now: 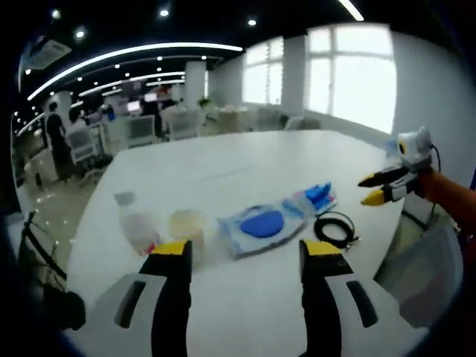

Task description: Arrange the tabletop items into an orderly group along one side of the table until the central work area is clear of visible clutter.

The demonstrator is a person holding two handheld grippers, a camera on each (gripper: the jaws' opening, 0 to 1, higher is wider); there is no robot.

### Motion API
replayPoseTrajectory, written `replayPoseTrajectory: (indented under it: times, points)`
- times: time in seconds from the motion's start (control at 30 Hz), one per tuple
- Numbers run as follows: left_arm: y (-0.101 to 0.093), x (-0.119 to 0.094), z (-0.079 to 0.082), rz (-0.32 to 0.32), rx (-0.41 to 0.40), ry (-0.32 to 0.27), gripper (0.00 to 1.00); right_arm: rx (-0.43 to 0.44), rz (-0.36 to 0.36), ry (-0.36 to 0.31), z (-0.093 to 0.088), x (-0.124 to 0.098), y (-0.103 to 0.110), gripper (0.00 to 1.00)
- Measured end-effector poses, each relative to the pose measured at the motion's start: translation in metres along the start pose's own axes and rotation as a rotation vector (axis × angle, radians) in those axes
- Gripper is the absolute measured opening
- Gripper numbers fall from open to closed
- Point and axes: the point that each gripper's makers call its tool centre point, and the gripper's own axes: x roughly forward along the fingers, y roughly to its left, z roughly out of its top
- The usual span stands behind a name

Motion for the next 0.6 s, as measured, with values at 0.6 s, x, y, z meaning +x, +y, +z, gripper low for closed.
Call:
replayPoseTrajectory:
  times: [0.6]
  points:
    - [0.035, -0.041, -0.019, -0.019, -0.058, -0.124, 0.71, -0.036, -0.016, -0.079, 0.008, -0.006, 0.04, 0.75]
